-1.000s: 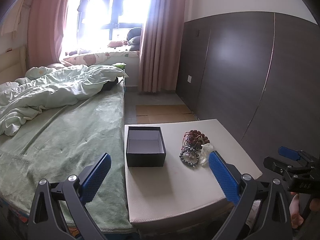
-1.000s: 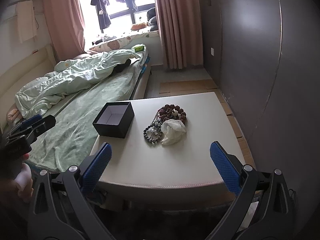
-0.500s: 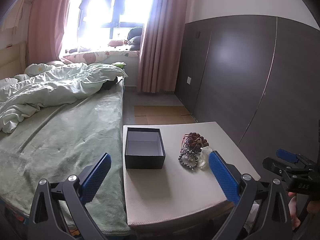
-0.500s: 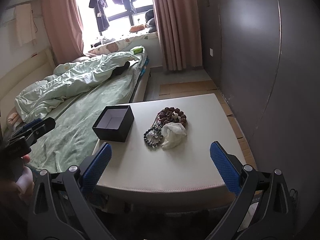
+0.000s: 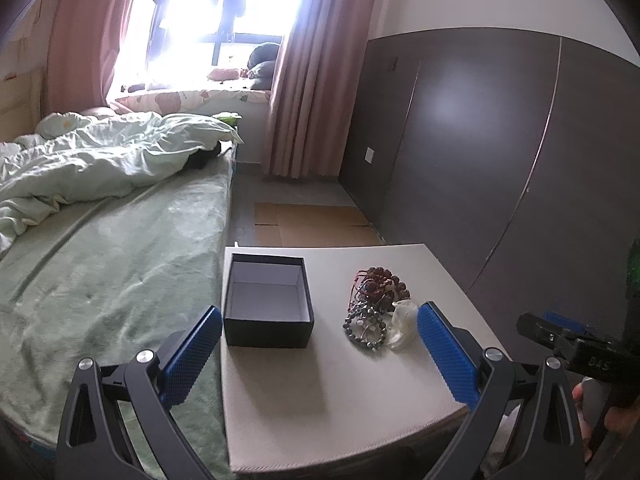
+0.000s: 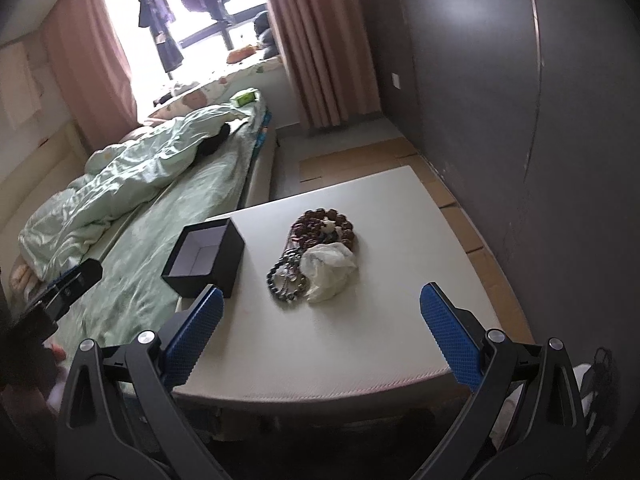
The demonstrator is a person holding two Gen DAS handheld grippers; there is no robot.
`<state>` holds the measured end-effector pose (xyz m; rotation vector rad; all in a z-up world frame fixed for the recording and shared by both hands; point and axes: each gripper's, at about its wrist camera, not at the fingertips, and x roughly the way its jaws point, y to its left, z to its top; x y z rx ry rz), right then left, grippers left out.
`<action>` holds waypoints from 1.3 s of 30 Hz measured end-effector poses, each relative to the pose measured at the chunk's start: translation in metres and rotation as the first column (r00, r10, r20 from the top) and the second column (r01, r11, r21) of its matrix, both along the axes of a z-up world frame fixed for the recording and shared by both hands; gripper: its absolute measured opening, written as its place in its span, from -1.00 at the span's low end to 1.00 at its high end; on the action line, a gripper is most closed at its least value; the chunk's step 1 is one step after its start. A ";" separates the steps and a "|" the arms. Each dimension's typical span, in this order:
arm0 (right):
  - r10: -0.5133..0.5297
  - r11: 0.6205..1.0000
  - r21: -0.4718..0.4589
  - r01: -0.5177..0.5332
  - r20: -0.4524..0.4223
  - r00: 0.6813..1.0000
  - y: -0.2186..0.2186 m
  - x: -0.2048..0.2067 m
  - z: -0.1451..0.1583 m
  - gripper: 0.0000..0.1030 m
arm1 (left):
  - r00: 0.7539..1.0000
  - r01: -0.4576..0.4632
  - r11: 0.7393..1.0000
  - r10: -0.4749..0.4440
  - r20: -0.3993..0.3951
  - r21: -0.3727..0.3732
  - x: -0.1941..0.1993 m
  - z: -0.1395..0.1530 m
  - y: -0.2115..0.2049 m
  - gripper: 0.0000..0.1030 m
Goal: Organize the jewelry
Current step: 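Grasp the white plastic bag with the right gripper while the left gripper approaches the jewelry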
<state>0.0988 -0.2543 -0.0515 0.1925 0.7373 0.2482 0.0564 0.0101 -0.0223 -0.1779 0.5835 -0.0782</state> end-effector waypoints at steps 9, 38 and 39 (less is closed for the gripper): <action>-0.104 0.991 0.070 0.110 -0.091 0.990 -0.024 0.034 -0.020 0.91 | 0.999 0.011 0.999 -0.012 -0.050 -0.032 0.038 -0.019 -0.008 0.73; -0.081 0.910 0.341 0.237 -0.414 0.907 -0.016 0.153 -0.102 0.53 | 0.943 0.125 0.982 -0.163 -0.290 -0.144 0.174 -0.118 -0.062 -0.01; -0.084 0.910 0.337 0.241 -0.419 0.904 -0.013 0.155 -0.104 0.53 | 0.941 0.123 0.980 -0.165 -0.295 -0.154 0.175 -0.119 -0.059 -0.02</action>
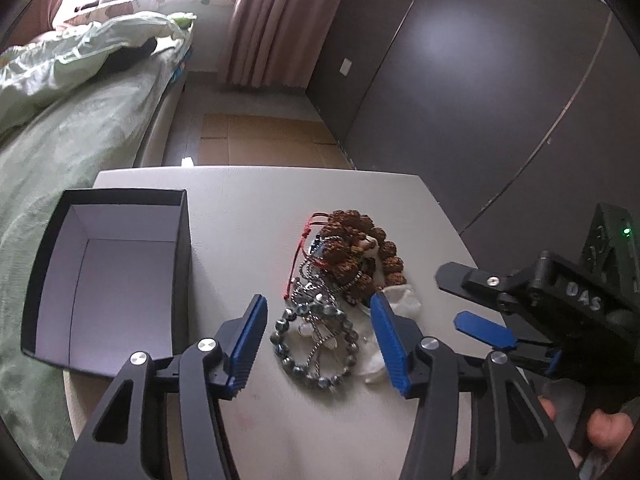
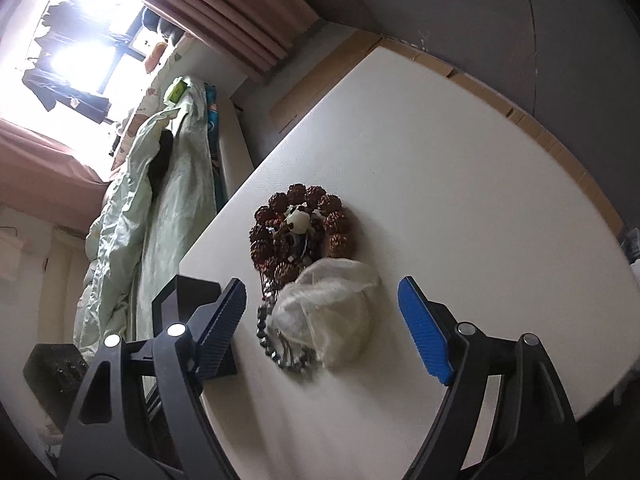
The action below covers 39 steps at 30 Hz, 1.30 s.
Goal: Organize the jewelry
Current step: 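Grasp the white plastic bag with the right gripper while the left gripper approaches the jewelry, then grasp the grey bead bracelet with the left gripper while the right gripper holds the bag aside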
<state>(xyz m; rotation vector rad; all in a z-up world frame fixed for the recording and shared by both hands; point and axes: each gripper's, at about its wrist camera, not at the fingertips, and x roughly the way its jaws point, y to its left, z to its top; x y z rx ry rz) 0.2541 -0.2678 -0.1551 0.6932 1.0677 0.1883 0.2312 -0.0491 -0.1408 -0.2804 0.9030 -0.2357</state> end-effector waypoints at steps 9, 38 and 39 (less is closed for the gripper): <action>-0.021 1.000 0.015 0.022 -0.095 0.995 0.010 0.016 -0.032 -0.23 | 0.999 -0.040 0.996 0.039 -0.020 -0.078 0.003 0.001 0.015 -0.02; -0.204 0.973 0.133 0.191 0.091 0.975 -0.083 -0.057 0.018 -0.94 | 0.985 0.164 0.950 -0.173 0.011 0.264 -0.026 -0.022 -0.076 -0.43; -0.208 0.971 0.138 0.194 0.094 0.974 -0.087 -0.060 0.019 -0.94 | 0.985 0.167 0.947 -0.175 0.006 0.273 -0.026 -0.024 -0.076 -0.43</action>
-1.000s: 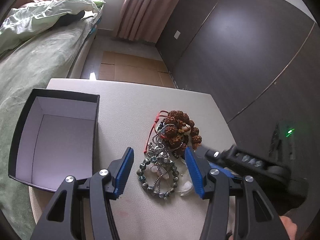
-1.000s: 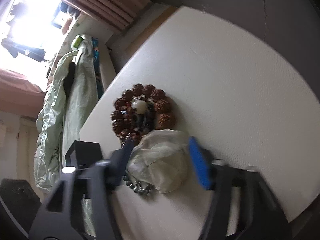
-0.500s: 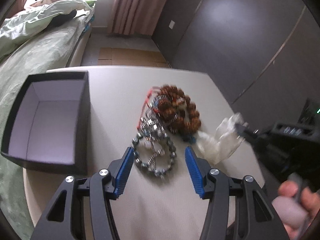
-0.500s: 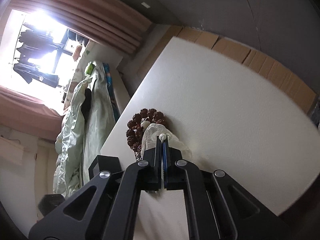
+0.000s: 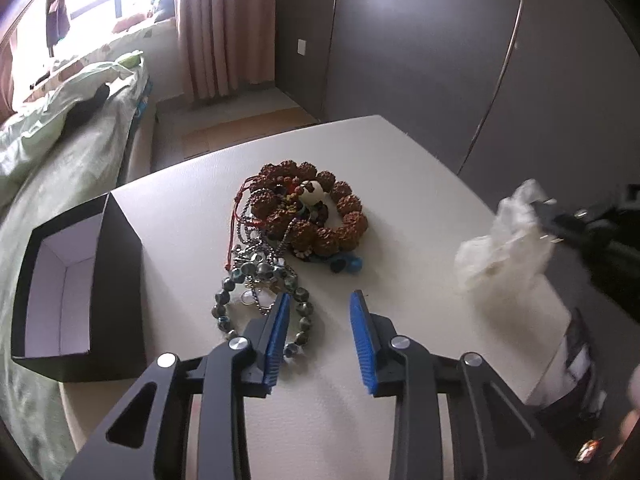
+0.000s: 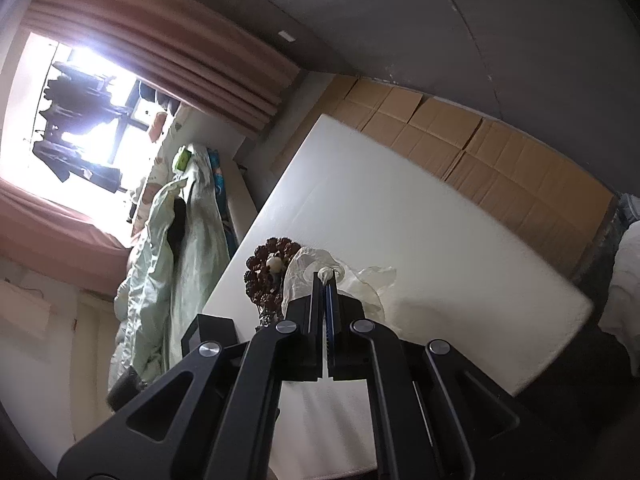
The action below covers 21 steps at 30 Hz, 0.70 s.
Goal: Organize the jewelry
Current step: 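Grasp the grey bead bracelet with the left gripper while the right gripper holds the bag aside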
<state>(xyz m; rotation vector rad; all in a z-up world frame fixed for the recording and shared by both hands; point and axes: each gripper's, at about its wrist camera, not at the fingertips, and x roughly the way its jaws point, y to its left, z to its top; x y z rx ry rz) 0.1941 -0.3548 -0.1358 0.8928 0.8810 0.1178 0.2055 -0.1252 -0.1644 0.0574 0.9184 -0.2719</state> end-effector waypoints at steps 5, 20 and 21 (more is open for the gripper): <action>-0.006 1.000 0.011 0.006 0.005 1.000 -0.015 -0.011 0.000 -0.94 | 0.999 0.009 0.999 -0.007 -0.036 0.052 0.001 -0.017 -0.004 -0.53; 0.024 0.999 -0.044 -0.024 0.017 1.000 -0.001 -0.016 0.006 -0.94 | 0.998 0.034 0.997 -0.031 -0.053 0.070 0.008 -0.020 -0.008 -0.86; 0.030 0.998 -0.047 -0.029 0.019 0.999 0.001 -0.015 0.007 -0.94 | 0.999 0.037 0.997 -0.034 -0.041 0.067 0.005 -0.016 -0.008 -0.86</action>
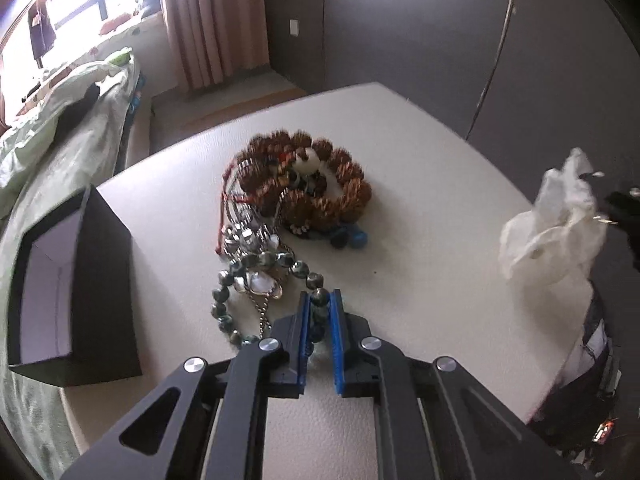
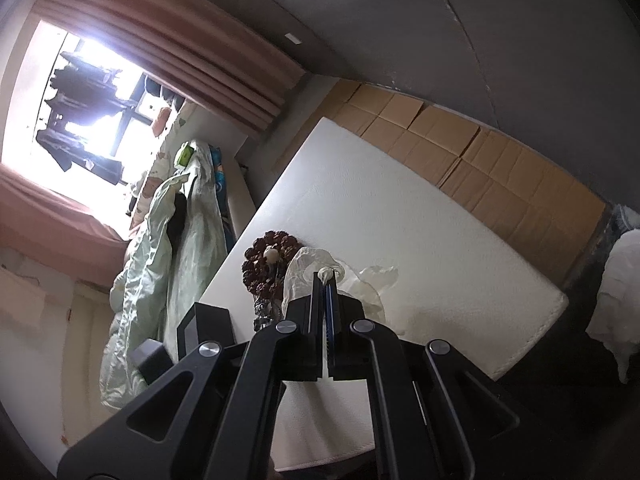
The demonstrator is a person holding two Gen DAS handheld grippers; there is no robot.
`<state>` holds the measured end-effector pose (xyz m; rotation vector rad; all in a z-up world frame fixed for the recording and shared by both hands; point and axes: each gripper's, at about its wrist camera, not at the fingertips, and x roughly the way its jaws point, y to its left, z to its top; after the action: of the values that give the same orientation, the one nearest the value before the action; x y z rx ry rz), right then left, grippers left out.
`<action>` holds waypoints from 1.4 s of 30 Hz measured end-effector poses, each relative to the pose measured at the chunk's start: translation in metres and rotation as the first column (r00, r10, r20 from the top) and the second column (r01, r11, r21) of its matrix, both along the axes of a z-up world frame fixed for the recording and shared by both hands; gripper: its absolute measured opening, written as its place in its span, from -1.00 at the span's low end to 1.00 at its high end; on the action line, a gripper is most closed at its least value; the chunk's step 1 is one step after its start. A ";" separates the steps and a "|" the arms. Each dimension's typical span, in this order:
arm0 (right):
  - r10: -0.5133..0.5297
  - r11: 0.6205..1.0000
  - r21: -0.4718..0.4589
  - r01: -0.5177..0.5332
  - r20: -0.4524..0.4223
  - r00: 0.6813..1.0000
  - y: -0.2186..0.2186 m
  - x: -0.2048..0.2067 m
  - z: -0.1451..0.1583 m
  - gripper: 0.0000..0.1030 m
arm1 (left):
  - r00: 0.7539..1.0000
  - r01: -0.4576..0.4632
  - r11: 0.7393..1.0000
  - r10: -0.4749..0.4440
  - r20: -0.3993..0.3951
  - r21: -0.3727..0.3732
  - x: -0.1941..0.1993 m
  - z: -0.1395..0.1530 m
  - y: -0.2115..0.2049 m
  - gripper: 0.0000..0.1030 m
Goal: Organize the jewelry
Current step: 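Grasp the grey bead bracelet with the left gripper while the right gripper holds the bag aside, then carry the grey bracelet into the black box and open the left gripper while the right gripper releases the bag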
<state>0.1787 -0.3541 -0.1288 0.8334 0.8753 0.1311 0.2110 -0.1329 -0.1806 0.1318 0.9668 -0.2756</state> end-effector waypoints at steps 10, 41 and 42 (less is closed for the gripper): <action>0.081 0.996 -0.044 -0.078 0.066 0.995 0.027 0.001 0.012 -0.94 | 0.996 -0.041 0.990 0.051 0.068 -0.136 -0.016 0.051 0.036 -0.86; 0.258 0.966 -0.064 -0.250 0.243 0.935 0.128 0.014 0.032 -0.94 | 0.953 -0.230 0.879 0.290 0.086 -0.418 -0.022 0.105 0.182 -0.86; 0.265 0.964 -0.063 -0.257 0.248 0.932 0.131 0.015 0.033 -0.94 | 0.951 -0.237 0.878 0.298 0.086 -0.417 -0.022 0.105 0.186 -0.86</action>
<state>0.1935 -0.2231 -0.0962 0.6521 0.7395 0.4488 0.1891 0.0528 -0.0752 -0.3560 0.7512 -0.1996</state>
